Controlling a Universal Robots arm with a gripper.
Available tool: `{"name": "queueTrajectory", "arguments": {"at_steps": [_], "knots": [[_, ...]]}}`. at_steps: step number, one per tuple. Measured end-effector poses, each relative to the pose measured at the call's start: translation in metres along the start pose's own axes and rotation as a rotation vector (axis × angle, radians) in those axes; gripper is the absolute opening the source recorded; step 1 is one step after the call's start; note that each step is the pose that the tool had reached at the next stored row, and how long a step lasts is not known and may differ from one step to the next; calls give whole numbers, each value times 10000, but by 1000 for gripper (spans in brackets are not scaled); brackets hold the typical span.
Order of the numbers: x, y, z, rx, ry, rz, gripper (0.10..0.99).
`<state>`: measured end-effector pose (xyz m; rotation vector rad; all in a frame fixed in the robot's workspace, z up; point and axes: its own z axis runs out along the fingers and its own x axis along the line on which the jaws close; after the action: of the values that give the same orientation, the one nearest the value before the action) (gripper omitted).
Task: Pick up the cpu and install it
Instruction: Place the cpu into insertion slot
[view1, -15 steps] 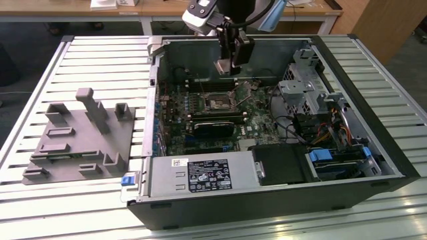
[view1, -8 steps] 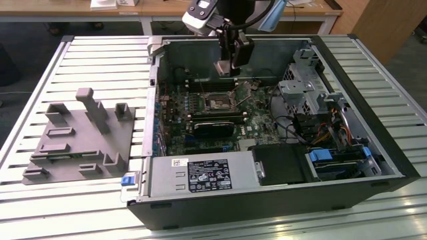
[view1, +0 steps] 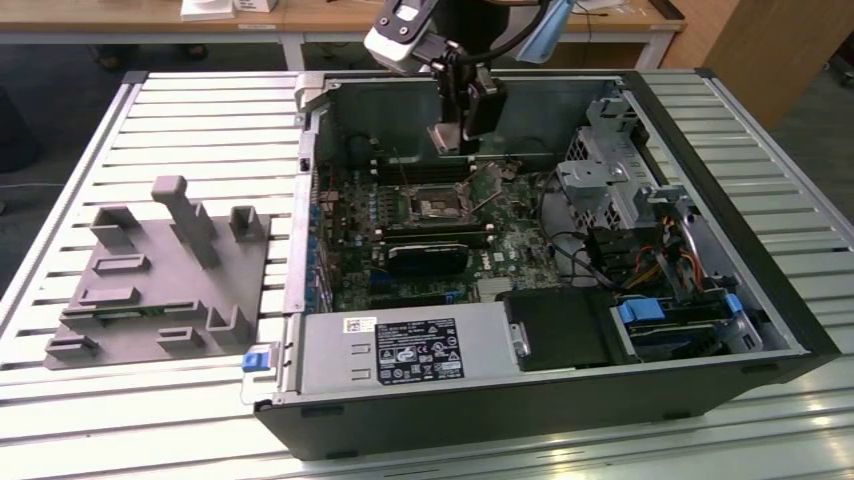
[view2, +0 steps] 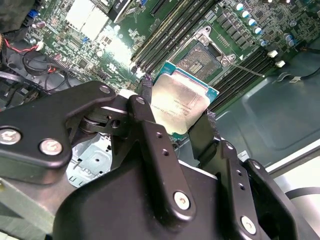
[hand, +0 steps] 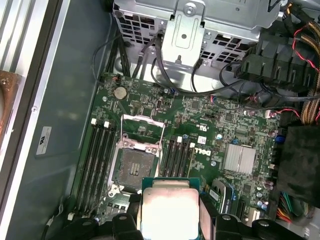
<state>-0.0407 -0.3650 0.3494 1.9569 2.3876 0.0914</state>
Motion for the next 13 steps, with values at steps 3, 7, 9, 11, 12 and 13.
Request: {"name": "queueTrajectory", "arguments": {"at_steps": [3, 7, 9, 11, 12, 13], "knots": [[0, -2, 22, 0, -1, 11, 541], [1, -4, 52, 2, -10, 37, 541], [0, -5, 66, 1, -13, 50, 541], [1, -6, 79, -1, -21, 57, 541], [1, -6, 85, -5, -22, 59, 541], [1, -7, 90, -9, -25, 60, 541]]}}
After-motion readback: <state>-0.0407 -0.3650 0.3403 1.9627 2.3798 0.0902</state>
